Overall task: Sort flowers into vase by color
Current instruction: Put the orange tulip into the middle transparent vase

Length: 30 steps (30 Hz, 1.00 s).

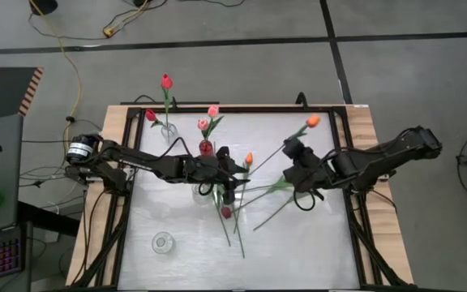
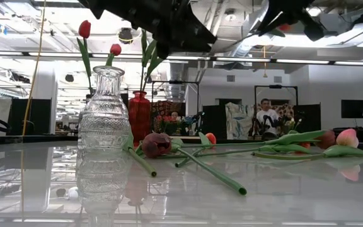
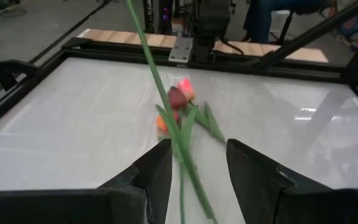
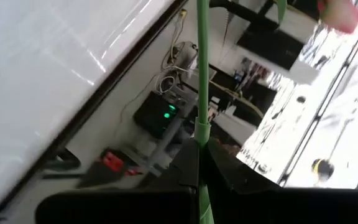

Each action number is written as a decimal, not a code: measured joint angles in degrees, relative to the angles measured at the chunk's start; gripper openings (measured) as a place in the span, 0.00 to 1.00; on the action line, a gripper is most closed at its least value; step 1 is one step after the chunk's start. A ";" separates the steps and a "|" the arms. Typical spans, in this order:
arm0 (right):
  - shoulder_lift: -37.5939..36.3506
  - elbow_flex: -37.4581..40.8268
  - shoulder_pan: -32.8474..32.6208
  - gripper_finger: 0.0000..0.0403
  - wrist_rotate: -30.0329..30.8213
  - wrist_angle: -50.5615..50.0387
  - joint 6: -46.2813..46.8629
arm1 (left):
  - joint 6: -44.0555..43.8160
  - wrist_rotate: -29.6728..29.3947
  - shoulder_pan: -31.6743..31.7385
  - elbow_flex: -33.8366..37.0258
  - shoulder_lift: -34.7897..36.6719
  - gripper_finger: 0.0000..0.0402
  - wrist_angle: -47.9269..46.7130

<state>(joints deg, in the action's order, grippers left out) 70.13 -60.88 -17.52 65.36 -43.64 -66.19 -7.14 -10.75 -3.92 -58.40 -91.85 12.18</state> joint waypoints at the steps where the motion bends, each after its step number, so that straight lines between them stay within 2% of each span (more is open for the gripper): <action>1: 0.43 0.00 0.00 0.09 -0.06 0.31 -1.50 | -0.48 0.05 0.00 0.00 0.00 0.35 0.43; 13: 8.15 0.00 -0.12 0.09 -1.00 7.25 -15.65 | -1.70 0.55 0.35 -0.01 -0.04 0.35 10.38; 20: 12.64 0.00 -0.13 0.09 -0.96 17.09 -23.10 | -3.32 -4.09 0.90 -0.01 -0.04 0.35 11.29; 30: 15.47 0.02 -0.52 0.09 -0.98 32.14 -34.73 | -4.74 -5.03 1.79 -0.01 -0.07 0.35 9.54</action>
<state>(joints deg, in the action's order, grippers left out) 85.60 -60.86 -18.04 64.38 -11.50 -100.92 -11.88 -15.79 -2.13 -58.41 -91.92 21.72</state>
